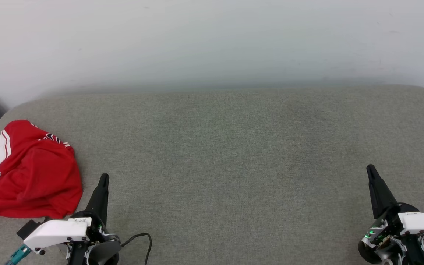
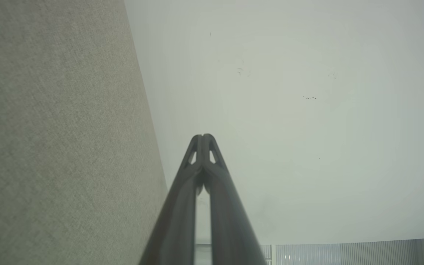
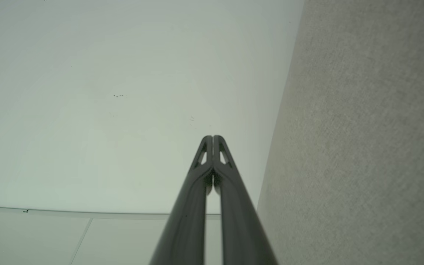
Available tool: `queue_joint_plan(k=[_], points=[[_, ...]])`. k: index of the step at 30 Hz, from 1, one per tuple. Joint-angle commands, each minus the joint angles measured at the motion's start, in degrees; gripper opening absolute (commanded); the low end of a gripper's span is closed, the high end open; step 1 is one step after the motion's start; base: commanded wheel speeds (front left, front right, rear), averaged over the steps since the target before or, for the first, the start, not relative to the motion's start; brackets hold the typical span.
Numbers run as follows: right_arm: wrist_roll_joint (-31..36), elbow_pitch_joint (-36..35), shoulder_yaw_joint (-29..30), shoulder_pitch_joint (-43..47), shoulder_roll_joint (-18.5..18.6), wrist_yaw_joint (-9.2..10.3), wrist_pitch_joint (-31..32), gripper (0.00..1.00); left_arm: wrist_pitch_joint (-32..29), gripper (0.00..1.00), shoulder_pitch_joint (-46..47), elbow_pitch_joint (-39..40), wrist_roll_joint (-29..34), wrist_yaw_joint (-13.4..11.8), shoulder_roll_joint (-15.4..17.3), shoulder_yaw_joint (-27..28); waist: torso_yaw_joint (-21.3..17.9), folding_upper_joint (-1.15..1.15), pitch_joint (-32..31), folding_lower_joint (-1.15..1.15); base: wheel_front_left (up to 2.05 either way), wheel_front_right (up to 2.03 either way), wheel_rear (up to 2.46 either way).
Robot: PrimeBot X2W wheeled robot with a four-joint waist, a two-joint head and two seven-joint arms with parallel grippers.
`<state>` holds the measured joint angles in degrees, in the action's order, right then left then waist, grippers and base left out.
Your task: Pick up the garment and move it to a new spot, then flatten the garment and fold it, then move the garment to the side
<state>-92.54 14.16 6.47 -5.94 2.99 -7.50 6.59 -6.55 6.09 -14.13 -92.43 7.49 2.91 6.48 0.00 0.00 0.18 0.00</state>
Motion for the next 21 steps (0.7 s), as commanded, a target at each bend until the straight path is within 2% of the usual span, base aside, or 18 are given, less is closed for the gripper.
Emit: queue_joint_plan(k=[1, 21], points=[[0.30, 0.04, -0.03, -0.90, -0.20, 0.02, -0.02, 0.00, -0.05, 0.00, 0.47, 0.03, 0.07, -0.01, -0.10, 0.09, 0.00, 0.00, 0.00, 0.00, 0.00, 0.00, 0.00], [0.31, 0.04, -0.03, -0.90, -0.20, 0.02, -0.03, 0.00, -0.05, 0.00, 0.47, 0.03, 0.07, -0.01, -0.10, 0.09, 0.00, 0.00, 0.00, 0.00, 0.00, 0.00, 0.00]])
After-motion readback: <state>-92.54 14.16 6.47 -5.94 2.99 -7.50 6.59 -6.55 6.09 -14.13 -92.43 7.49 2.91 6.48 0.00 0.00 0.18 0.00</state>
